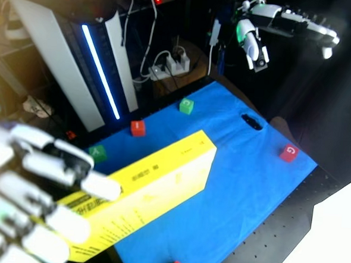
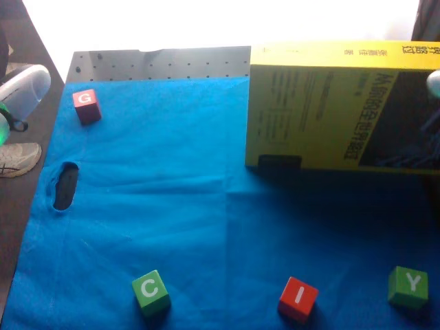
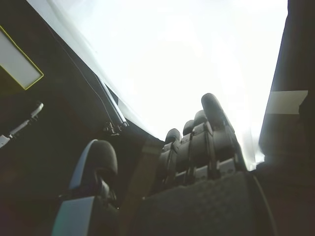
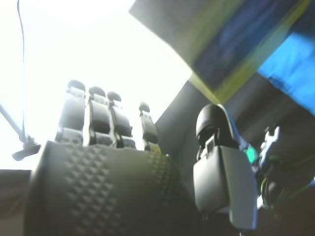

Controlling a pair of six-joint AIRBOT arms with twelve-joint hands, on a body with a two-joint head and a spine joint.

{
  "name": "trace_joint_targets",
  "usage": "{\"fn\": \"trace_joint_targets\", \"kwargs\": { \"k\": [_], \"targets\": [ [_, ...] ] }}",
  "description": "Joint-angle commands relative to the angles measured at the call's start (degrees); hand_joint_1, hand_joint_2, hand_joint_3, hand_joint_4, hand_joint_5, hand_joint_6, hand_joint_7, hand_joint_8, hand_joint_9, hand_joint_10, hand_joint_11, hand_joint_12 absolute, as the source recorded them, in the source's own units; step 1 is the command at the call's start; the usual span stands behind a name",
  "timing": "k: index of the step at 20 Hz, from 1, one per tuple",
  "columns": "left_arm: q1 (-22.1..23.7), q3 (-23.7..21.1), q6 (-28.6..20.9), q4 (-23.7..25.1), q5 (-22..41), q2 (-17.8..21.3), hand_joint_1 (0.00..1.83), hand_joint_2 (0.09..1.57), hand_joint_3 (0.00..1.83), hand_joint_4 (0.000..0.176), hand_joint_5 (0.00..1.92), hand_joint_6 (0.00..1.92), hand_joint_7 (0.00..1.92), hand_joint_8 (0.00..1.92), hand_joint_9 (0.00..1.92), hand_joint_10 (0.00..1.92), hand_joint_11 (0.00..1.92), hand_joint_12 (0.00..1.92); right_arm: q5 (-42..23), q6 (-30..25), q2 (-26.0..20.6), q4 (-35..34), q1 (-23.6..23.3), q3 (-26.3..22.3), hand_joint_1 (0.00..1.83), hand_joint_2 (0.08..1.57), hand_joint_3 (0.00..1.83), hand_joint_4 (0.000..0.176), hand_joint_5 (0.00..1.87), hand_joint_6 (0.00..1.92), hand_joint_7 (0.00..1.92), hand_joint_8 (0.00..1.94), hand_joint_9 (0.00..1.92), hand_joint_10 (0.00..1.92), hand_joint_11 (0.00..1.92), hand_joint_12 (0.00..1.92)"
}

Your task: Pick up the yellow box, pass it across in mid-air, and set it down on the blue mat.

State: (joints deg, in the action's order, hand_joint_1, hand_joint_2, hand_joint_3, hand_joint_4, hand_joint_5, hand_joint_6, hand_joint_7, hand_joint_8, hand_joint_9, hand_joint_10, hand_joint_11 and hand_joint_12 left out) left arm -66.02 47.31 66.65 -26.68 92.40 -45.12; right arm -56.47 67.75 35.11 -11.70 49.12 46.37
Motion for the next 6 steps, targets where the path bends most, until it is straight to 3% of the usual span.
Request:
{"fn": "trace_joint_targets", "kwargs": {
  "k": [1, 3, 4, 5, 6],
  "targets": [
    [0.3, 0.2, -0.2, 1.1, 6.8, 0.0, 0.39, 1.33, 0.00, 0.066, 0.07, 0.00, 0.09, 0.01, 0.23, 0.04, 0.00, 1.01, -8.5, 0.0, -0.4, -0.3, -0.7, 0.1, 0.34, 1.27, 0.00, 0.114, 0.00, 0.00, 0.00, 0.00, 0.00, 0.00, 0.01, 0.63],
    [0.3, 0.2, -0.3, 1.2, 6.8, 0.1, 0.48, 1.33, 0.00, 0.066, 0.08, 0.00, 0.09, 0.00, 0.21, 0.03, 0.00, 1.00, -9.4, 0.0, -0.8, 0.1, -0.7, -0.3, 0.34, 1.24, 0.00, 0.151, 0.00, 0.00, 0.00, 0.00, 0.00, 0.00, 0.00, 0.14],
    [0.3, 0.2, -0.3, 1.3, 6.8, 0.1, 0.51, 1.32, 0.00, 0.072, 0.09, 0.00, 0.09, 0.00, 0.21, 0.02, 0.00, 0.95, -10.2, 0.0, -1.0, 0.4, -0.7, -0.5, 0.32, 1.23, 0.00, 0.145, 0.00, 0.00, 0.00, 0.00, 0.00, 0.00, 0.00, 0.09],
    [0.3, 0.2, -0.3, 1.4, 6.8, 0.2, 0.55, 1.32, 0.00, 0.056, 0.08, 0.00, 0.10, 0.00, 0.21, 0.02, 0.00, 0.91, -11.1, 0.0, -1.1, 0.5, -0.5, -0.7, 0.28, 1.22, 0.00, 0.136, 0.00, 0.00, 0.00, 0.00, 0.00, 0.00, 0.00, 0.02],
    [0.3, 0.2, -0.3, 1.4, 6.8, 0.3, 0.57, 1.33, 0.00, 0.052, 0.08, 0.00, 0.12, 0.00, 0.20, 0.01, 0.00, 0.85, -11.9, 0.0, -1.3, 0.6, -0.4, -0.9, 0.26, 1.21, 0.00, 0.139, 0.00, 0.00, 0.00, 0.00, 0.00, 0.00, 0.00, 0.00]
  ]
}}
